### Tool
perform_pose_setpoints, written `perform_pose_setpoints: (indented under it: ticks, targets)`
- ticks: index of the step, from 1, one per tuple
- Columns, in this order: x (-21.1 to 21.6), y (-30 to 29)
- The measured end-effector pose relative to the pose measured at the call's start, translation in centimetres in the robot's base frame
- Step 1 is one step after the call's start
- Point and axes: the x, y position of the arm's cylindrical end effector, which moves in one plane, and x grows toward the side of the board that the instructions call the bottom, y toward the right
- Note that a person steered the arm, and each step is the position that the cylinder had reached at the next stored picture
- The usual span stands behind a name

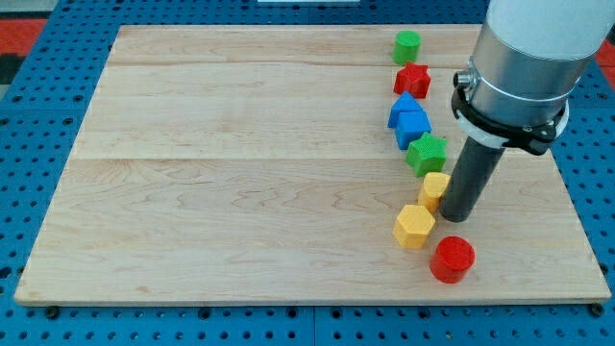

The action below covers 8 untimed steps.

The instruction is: Place yellow hexagon in between yellow heart and the red circle

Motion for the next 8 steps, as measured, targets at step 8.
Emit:
perform_pose_setpoints:
  ticks: [8]
  targets:
    - [9.6, -10.5]
